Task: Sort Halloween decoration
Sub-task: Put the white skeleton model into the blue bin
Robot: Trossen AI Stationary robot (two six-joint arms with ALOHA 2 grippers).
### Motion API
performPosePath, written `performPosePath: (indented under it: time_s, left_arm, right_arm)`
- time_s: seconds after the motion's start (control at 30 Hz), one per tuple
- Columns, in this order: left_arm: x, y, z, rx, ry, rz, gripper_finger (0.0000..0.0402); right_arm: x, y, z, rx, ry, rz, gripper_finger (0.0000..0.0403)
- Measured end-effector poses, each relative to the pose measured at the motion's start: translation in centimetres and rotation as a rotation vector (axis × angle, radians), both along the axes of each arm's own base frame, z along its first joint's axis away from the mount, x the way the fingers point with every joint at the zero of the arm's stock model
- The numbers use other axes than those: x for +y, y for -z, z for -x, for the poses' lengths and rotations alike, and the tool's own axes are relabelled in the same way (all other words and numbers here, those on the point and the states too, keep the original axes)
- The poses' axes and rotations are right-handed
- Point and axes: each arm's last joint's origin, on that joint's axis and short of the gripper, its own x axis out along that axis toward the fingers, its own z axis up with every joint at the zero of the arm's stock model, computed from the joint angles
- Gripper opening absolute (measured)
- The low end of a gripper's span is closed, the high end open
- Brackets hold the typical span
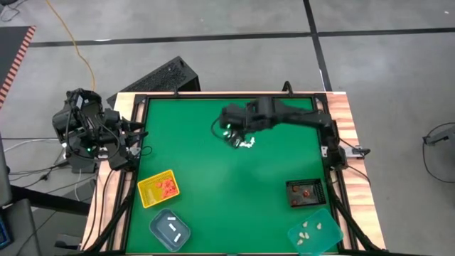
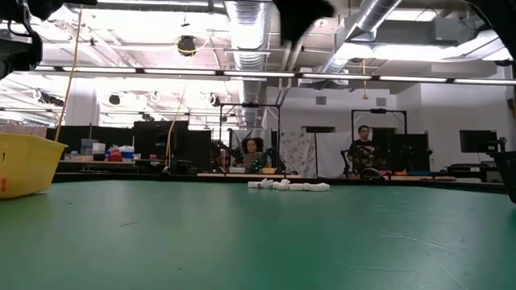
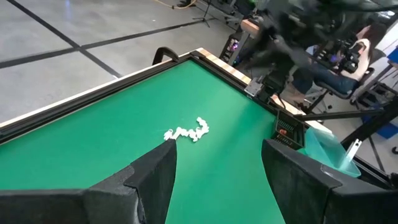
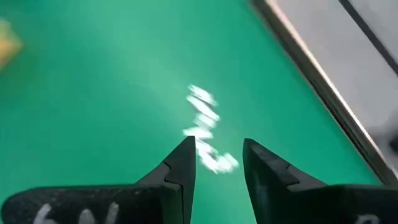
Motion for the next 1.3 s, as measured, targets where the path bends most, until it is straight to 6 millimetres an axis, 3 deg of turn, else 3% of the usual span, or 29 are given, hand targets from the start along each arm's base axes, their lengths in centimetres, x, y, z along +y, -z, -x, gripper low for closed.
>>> performPosePath:
  time_s: [0.13,0.33,0.43,0.53,0.83,1.0,1.3]
  left_arm:
    - [0.0,0.0,0.0,-0.003,-0.002,-0.001,0.0226]
    - [0.0,0.0,0.0,-0.005,-0.005,0.009,0.0226]
    - [0.0,0.0,0.0,-0.007,-0.006,0.016,0.0226]
    - [0.0,0.0,0.0,-0.007,-0.006,0.015,0.0226]
    - [0.0,0.0,0.0,-0.006,-0.006,0.011,0.0226]
    - [0.0,0.0,0.0,-0.007,-0.006,0.014,0.0226]
    - [0.0,0.0,0.0,-0.007,-0.006,0.015,0.0226]
  right_arm:
    - [-2.0,1.4,0.0,0.001,0.148,-0.024,0.0127]
    - [-4.5,6.5,0.4,0.196,0.236,-0.114,0.0127]
    - [-5.3,8.1,1.2,0.187,0.255,-0.153,0.0127]
    - [-5.5,9.5,2.3,0.100,0.288,-0.209,0.0127]
    - [-5.2,16.6,5.8,-0.074,0.530,-0.343,0.0127]
    - [-4.4,19.0,5.3,-0.145,0.556,-0.373,0.0127]
    - [-5.0,22.3,3.7,-0.183,0.598,-0.381,0.0127]
